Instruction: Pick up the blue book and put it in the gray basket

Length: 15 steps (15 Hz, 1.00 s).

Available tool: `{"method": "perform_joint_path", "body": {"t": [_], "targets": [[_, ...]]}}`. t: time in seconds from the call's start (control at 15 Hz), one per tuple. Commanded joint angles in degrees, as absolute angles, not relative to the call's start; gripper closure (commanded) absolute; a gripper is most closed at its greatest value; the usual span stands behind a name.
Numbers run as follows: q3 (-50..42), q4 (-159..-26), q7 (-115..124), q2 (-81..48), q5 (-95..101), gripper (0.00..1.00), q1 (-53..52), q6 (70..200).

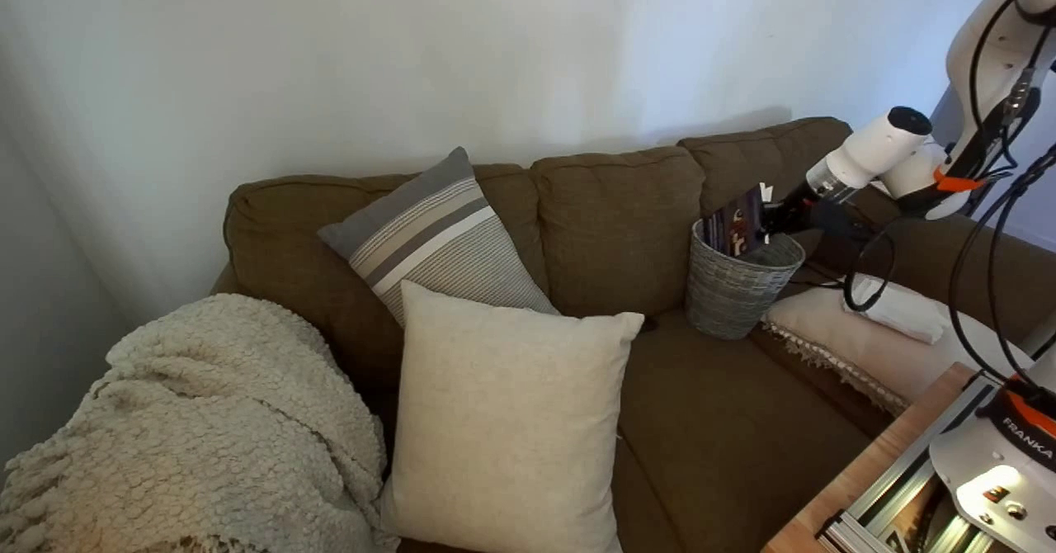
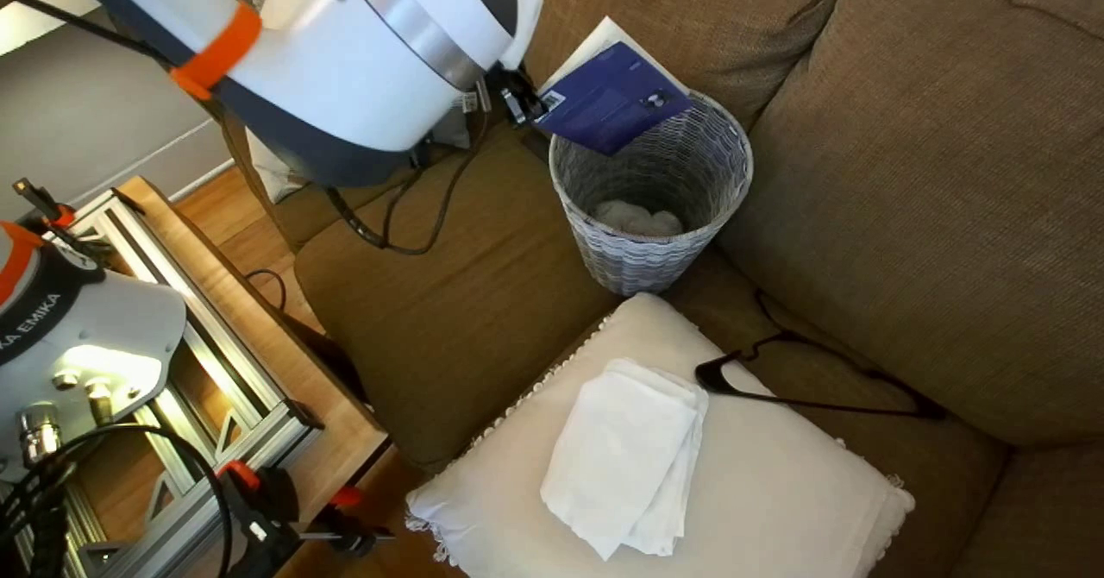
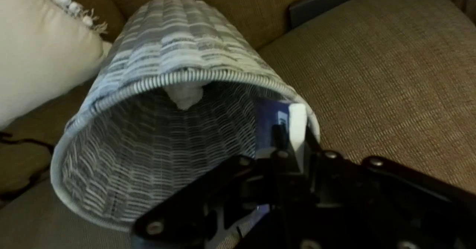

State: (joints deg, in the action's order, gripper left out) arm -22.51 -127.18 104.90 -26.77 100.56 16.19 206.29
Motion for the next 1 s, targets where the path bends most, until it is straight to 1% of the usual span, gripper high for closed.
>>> {"method": "perform_joint_path", "body": {"t": [0.0, 0.07, 0.13, 0.2, 0.33, 0.53, 0.6, 0.67, 0.73, 0.8, 0.93], "targets": [[-22.65, -121.66, 110.3, -36.7, 100.61, 0.97, 18.58, 213.21], [-23.01, -121.09, 112.06, -38.0, 101.28, 0.97, 18.5, 213.61], [-23.12, -120.09, 113.51, -39.52, 101.45, 0.65, 18.74, 214.71], [-23.93, -119.82, 115.75, -39.76, 101.85, 0.63, 18.01, 213.9], [-24.79, -121.6, 115.66, -36.39, 99.5, 0.51, 16.84, 209.03], [-27.74, -126.9, 115.05, -26.33, 100.75, 0.26, 12.05, 199.19], [-28.53, -127.86, 115.14, -23.6, 101.88, 0.19, 10.14, 196.11], [-29.92, -129.59, 116.57, -21.03, 105.11, 0.13, 6.23, 192.54], [-31.49, -131.71, 117.74, -18.89, 108.22, 0.04, 2.16, 189.37], [-32.42, -133.26, 118.4, -19.0, 109.41, 0.01, -2.33, 186.17], [-33.72, -137.08, 115.44, -19.44, 106.13, 0.0, -10.44, 179.51]]}}
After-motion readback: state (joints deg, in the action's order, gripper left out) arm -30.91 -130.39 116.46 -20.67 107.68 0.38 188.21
